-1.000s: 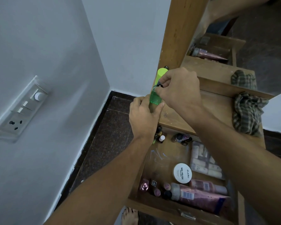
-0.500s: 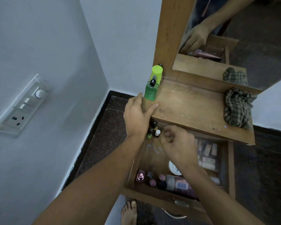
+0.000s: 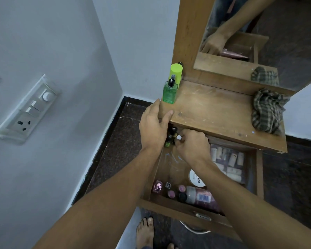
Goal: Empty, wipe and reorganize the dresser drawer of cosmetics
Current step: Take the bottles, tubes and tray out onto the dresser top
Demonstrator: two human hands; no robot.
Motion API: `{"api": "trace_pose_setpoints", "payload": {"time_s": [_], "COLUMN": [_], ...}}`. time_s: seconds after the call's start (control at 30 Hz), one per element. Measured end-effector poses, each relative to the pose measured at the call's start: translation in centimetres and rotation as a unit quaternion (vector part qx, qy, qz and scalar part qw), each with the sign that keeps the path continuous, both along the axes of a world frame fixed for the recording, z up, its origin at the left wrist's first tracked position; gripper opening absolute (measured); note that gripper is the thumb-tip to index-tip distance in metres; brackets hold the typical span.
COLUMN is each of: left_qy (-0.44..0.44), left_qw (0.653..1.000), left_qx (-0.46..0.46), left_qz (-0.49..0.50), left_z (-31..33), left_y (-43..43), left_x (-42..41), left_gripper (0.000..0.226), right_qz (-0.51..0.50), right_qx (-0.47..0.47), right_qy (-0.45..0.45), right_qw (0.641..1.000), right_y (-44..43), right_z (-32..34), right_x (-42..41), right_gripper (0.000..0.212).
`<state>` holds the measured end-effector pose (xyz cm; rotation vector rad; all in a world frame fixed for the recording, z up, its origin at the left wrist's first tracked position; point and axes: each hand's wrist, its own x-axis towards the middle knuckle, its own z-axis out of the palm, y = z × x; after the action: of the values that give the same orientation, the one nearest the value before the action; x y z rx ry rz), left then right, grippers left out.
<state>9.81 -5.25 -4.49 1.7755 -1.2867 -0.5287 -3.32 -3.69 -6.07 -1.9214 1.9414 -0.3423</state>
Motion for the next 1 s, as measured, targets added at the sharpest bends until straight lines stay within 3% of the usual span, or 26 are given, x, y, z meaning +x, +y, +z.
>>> {"api": "trace_pose_setpoints", "payload": {"time_s": [0.17,0.27,0.4,0.77,1.0], "left_qy": [0.005,0.037,0.041,0.041,0.029], "left_qw": [1.0,0.999,0.998,0.999,0.998], "left_qx": [-0.014,-0.014,-0.033,-0.021,-0.052], "left_qz": [-0.007,-0.012,-0.03,-0.001,0.002], "left_z": [0.0,0.0,0.0,0.1,-0.8], "left_y": [0.5,0.8,0.9,-0.4,-1.1], "left_x": [0.5,1.2,1.2,1.1,1.4], "left_gripper": [0.048,0.043,0.053,0.063,0.048], "right_qz": [0.033,0.008,0.004,0.016,0.007], "right_qx": [-0.047,-0.122,-0.186,-0.163,-0.142], "right_qy": [0.028,-0.034,-0.084,-0.05,-0.045], "right_qw": [0.998,0.992,0.979,0.985,0.989], "right_y": [1.3,0.9,-1.1,-5.6,-6.3], "right_z": [4.0,8.1,12.4,12.0,10.8], "right_x": [-1.3,-1.9,-0.3,4.2,4.6], "right_gripper": [0.017,0.01,0.008,0.013,0.014]}}
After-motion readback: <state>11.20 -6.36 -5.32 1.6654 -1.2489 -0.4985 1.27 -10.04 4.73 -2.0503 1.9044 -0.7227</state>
